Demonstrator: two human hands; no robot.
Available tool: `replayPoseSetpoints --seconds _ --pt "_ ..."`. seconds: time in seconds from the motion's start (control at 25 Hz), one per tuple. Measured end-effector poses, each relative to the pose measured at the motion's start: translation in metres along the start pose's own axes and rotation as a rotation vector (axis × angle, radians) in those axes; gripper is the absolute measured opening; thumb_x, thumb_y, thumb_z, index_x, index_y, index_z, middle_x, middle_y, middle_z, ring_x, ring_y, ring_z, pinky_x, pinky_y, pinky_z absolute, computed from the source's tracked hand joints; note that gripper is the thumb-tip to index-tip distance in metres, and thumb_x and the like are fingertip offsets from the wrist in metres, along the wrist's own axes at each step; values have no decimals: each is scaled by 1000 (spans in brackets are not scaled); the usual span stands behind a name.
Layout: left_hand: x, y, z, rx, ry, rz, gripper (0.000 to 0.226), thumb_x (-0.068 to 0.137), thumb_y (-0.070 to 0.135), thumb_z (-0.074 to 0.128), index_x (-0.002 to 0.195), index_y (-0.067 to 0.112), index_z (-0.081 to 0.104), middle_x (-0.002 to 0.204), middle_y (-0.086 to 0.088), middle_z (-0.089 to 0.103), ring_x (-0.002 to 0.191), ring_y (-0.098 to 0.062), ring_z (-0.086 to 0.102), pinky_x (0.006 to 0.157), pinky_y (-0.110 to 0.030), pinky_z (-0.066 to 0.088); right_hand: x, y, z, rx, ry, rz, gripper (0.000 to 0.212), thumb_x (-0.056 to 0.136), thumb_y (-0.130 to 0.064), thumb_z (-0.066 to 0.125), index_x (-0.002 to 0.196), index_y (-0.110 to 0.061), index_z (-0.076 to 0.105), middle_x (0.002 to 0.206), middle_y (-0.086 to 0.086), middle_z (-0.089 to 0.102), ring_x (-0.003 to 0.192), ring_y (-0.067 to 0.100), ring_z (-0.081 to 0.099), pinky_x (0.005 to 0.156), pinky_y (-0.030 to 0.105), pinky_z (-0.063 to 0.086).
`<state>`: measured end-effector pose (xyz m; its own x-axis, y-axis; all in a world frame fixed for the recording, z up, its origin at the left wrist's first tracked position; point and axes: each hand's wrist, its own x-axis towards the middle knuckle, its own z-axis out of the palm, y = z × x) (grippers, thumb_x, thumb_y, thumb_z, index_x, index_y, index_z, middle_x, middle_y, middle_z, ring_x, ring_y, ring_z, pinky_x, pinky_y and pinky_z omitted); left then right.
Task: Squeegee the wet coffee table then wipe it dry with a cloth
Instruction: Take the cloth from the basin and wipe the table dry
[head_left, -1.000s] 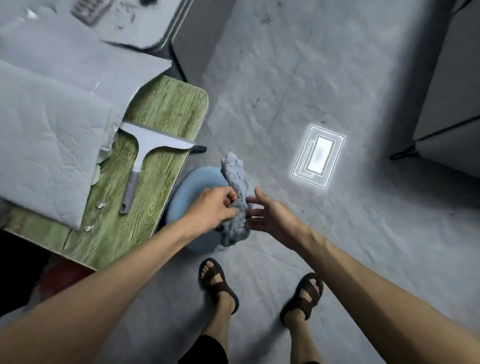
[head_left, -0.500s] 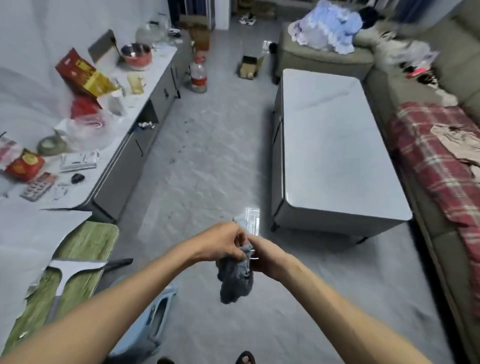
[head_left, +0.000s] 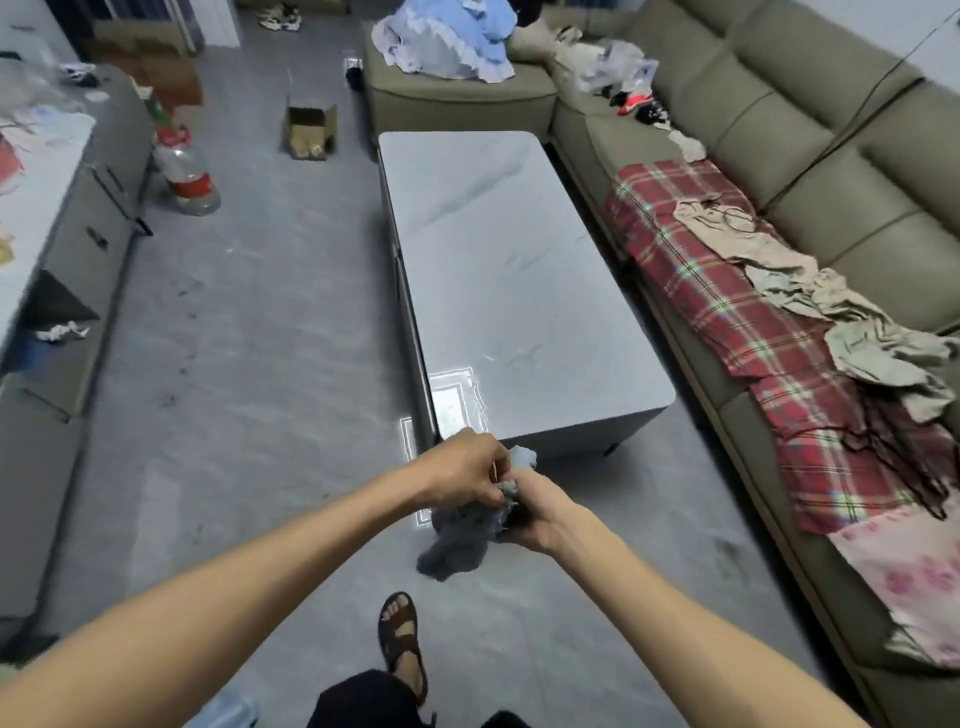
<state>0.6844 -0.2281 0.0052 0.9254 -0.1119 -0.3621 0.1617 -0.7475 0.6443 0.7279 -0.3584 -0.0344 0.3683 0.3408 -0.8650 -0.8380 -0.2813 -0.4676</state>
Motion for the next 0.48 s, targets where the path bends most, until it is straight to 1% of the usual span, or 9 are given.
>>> replayPoseSetpoints --seconds 0.04,0.08,0.16,0.24,0.28,0.36,0.4,0.44,0.48 --pt "19 0 -11 -3 -26 20 18 72 24 72 88 18 70 84 -3 72 74 -14 61 61 -21 44 9 -15 -8 38 39 -59 24 84 1 44 72 -4 64 59 12 61 52 22 62 54 28 52" --pt "35 -2 -20 -38 -35 23 17 73 27 72 89 20 70 83 1 73 73 -10 61 59 -16 42 17 -28 -15 66 76 -110 22 83 5 45 77 -1 65 63 13 62 55 22 61 56 30 51" --pt "65 -6 -38 -252 -52 -21 11 76 25 71 87 23 68 79 5 72 68 -5 62 59 -12 44 33 -58 -29 146 120 -195 18 83 6 49 88 4 67 79 19 66 68 28 64 67 36 53" --pt "103 -18 -50 -419 -8 -99 7 80 18 70 84 21 67 79 3 72 67 -9 65 63 -19 49 58 -89 -47 228 174 -243 19 85 -1 50 96 5 65 94 23 69 83 34 66 82 44 54" --pt "123 -29 -54 -441 50 -153 7 81 15 69 83 22 66 80 1 72 69 -12 66 65 -25 50 75 -103 -59 264 198 -252 21 85 -5 52 98 3 65 96 23 69 86 34 67 84 44 55" --pt "165 -53 -52 -472 143 -291 10 82 11 66 82 21 63 82 -2 69 71 -17 66 70 -31 51 114 -125 -87 295 229 -228 23 83 -11 55 99 1 67 91 20 71 80 31 68 74 41 57" --pt "185 -66 -48 -492 168 -363 11 82 10 64 82 21 62 82 -3 68 71 -19 66 70 -31 50 138 -134 -103 286 246 -198 23 83 -13 57 98 0 67 88 19 70 77 30 67 69 39 57" --pt "201 -77 -43 -506 177 -428 11 82 9 63 82 21 61 82 -3 67 72 -19 64 70 -30 49 159 -142 -119 278 277 -174 22 83 -14 59 98 0 67 87 19 69 77 30 67 69 38 56" --pt "218 -88 -37 -522 182 -478 12 82 10 62 83 21 61 82 -3 66 73 -18 63 70 -28 48 179 -152 -135 256 327 -160 21 83 -14 60 97 0 66 87 19 68 79 30 66 72 40 55"
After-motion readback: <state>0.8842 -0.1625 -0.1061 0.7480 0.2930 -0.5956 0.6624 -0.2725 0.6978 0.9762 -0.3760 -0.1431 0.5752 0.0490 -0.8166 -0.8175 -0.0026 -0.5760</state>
